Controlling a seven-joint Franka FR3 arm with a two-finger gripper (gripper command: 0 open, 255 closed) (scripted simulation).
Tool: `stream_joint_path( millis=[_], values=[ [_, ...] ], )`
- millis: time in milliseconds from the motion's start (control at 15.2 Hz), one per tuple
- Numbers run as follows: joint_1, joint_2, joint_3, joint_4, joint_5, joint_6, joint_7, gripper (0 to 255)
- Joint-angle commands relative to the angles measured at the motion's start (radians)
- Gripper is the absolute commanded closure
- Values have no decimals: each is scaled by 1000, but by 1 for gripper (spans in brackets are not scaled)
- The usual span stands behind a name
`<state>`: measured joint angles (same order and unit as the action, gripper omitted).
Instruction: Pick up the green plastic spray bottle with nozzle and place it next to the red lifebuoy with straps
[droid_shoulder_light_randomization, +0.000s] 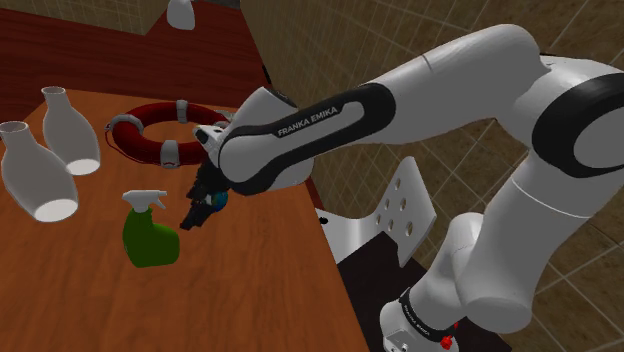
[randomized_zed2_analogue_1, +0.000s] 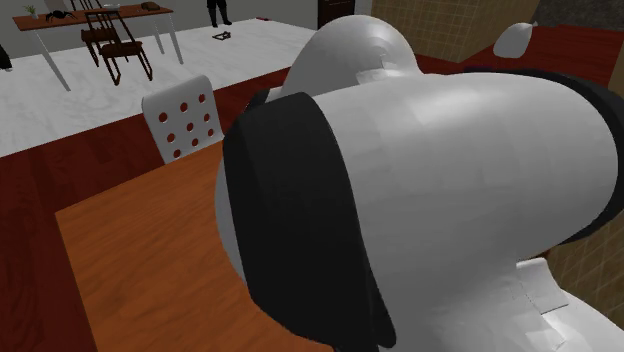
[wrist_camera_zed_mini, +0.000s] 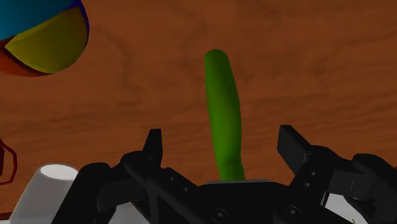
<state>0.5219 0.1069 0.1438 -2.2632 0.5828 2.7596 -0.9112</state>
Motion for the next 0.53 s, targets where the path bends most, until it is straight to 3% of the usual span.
stream_joint_path(
  millis=[0,462],
  values=[
    [17,56,23,48,11,29,-37,0],
    [27,159,45,101,31,89,-67,0]
  ],
)
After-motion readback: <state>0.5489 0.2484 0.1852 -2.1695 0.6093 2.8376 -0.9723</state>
